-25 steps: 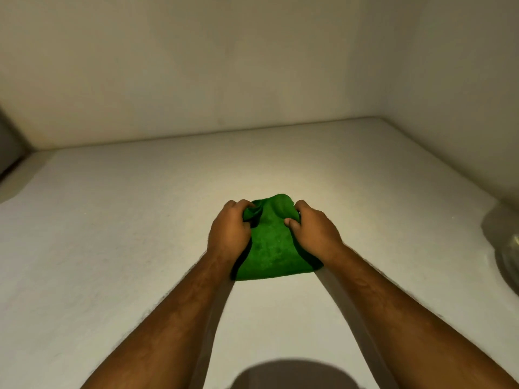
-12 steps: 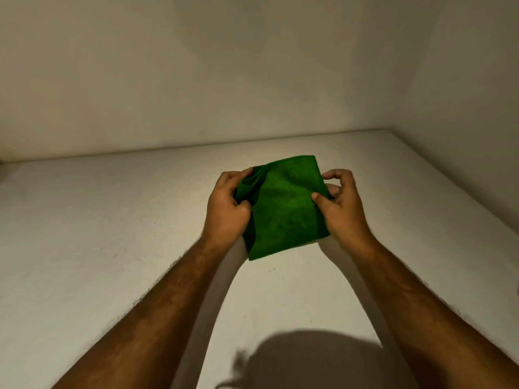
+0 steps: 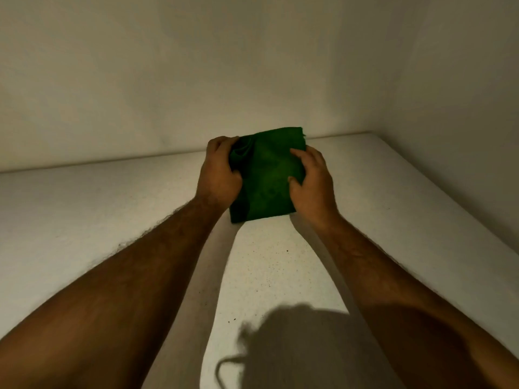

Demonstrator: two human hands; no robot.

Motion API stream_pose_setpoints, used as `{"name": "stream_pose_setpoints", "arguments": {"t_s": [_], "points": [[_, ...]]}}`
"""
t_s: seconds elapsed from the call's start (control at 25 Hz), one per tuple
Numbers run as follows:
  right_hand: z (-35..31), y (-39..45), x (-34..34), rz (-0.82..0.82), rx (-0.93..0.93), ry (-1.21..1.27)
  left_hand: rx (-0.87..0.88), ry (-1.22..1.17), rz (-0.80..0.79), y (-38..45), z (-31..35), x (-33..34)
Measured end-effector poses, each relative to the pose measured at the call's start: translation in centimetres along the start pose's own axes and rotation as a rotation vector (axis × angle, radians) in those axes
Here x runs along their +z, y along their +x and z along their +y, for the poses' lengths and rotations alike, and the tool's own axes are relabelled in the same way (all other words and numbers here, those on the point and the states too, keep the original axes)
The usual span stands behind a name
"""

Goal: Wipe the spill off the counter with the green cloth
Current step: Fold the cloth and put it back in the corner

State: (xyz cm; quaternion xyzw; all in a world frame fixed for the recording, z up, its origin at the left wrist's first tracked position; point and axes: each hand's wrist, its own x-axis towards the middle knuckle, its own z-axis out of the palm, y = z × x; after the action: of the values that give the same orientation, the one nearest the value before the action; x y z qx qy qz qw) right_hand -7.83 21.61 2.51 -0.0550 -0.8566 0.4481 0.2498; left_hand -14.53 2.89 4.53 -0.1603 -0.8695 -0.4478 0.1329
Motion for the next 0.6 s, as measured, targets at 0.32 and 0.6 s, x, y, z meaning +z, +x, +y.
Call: {"name": "stream_pose_setpoints", "arguments": {"t_s": [0.32, 0.6], "points": [[5.7, -0.3, 2.1, -0.339, 0.031, -0.614, -0.044, 0.473, -0.34, -3.9, -4.7, 4.3], [6.3, -0.5, 3.7, -0.34, 0.063, -0.618, -0.028, 0.628, -0.455, -4.1, -5.8, 5.1]]}}
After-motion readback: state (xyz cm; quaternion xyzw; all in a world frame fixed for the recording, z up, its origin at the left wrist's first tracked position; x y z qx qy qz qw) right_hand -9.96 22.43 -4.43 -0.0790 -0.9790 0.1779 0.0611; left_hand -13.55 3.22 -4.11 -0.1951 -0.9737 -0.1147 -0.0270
